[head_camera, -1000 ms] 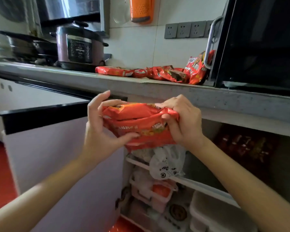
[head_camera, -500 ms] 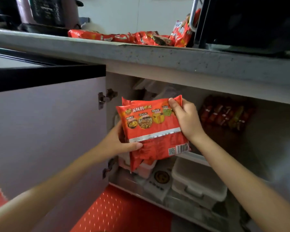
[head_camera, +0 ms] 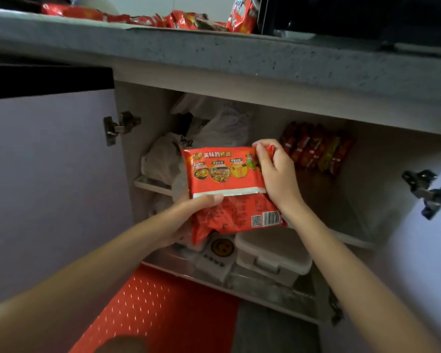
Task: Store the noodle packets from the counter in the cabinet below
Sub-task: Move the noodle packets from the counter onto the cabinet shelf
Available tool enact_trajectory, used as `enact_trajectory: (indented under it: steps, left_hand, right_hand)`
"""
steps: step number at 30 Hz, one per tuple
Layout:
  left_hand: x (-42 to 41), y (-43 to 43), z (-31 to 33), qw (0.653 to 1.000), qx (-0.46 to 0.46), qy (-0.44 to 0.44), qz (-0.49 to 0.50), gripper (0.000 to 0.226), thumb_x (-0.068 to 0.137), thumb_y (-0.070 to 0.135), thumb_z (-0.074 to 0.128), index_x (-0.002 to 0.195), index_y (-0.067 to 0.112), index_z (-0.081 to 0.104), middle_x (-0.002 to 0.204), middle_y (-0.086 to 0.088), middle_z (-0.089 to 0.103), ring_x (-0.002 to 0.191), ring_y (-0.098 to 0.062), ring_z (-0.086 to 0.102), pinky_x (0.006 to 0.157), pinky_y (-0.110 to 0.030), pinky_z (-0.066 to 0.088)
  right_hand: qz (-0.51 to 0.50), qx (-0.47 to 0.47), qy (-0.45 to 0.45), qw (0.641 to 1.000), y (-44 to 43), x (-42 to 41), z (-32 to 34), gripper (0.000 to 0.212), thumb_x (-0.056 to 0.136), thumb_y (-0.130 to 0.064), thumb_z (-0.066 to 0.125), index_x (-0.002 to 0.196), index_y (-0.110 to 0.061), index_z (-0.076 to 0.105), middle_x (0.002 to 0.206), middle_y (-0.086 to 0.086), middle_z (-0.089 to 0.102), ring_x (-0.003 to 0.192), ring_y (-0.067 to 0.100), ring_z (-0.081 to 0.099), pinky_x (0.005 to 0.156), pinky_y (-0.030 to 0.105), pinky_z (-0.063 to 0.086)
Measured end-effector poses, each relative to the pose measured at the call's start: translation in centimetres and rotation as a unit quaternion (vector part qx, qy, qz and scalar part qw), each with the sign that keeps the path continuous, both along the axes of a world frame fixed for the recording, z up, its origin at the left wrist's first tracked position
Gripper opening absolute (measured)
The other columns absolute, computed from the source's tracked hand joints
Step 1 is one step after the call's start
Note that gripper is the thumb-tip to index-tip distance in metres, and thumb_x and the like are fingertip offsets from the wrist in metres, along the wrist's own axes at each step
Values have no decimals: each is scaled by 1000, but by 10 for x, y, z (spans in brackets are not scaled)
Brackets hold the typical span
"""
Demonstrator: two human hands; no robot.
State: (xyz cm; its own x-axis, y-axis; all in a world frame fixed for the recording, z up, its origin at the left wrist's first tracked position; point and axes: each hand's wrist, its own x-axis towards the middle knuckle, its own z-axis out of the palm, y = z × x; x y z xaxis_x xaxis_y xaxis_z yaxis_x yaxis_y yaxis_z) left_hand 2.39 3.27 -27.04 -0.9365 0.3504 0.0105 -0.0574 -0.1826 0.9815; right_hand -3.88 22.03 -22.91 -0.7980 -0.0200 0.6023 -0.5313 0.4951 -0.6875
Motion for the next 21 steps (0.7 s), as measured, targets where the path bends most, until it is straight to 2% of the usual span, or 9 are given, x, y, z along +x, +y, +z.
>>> enact_trajectory:
  steps: [2,5,7,9,10,12,14,17,21]
  left_hand:
    - [-2,6,1,999,-33,8,-19,61,64,43,79,118,30,56,110,5,71,101,-14,68,84,-31,56]
    - [-3,15,-1,1000,5,-3,15,39,69,26,73,106,28,62,99,5,75,91,-15,71,71,-27,59]
    - [-6,18,-3,999,28,3,36,39,68,17,73,104,26,61,96,2,75,88,-17,72,70,-28,59]
    - [-7,18,-2,997,44,13,54,43,67,10,76,104,25,61,96,1,75,87,-17,72,70,-28,60]
    - [-7,19,-2,997,47,27,59,43,68,11,76,105,25,61,97,1,75,89,-17,72,71,-27,60]
    - [-6,20,0,995,43,51,69,41,71,12,75,106,27,60,102,1,74,93,-18,71,75,-29,59]
    - [-7,21,1,995,43,56,71,38,74,16,73,107,28,60,105,0,73,95,-19,70,79,-34,59]
    - [-13,22,4,999,25,29,36,42,75,25,70,115,26,57,108,-1,72,98,-22,70,81,-38,57]
    - [-26,30,6,999,-18,42,-11,51,68,22,78,114,26,58,105,4,73,95,-15,70,70,-23,58]
  right_hand:
    - [0,-1,2,1000,6,3,-6,26,101,-29,39,109,-10,56,85,-15,58,75,-15,58,66,9,47]
    - [70,-68,-71,993,13,9,-10,29,100,-34,41,122,-16,47,101,-6,60,82,-7,63,68,11,50]
    - [126,-145,-160,968,21,13,-11,52,89,-54,50,131,-27,35,121,2,56,92,5,66,72,18,55]
    - [156,-142,-246,946,30,16,-10,85,64,-75,62,131,-35,27,126,0,54,99,8,64,77,21,56]
    - [171,-125,-281,936,33,19,-11,90,59,-74,67,130,-36,27,126,-1,55,101,10,64,80,24,56]
    - [180,-111,-317,925,38,21,-15,80,65,-57,71,129,-31,32,127,2,58,103,15,65,88,32,54]
    - [160,-119,-314,928,41,20,-17,74,62,-52,68,126,-27,40,120,3,63,102,19,67,92,39,53]
    - [107,-93,-262,955,46,16,-21,72,58,-61,66,119,-27,47,114,2,67,95,19,70,88,42,56]
    - [73,-85,-191,975,55,11,-31,74,63,-58,64,123,-18,50,112,4,68,88,17,72,79,37,59]
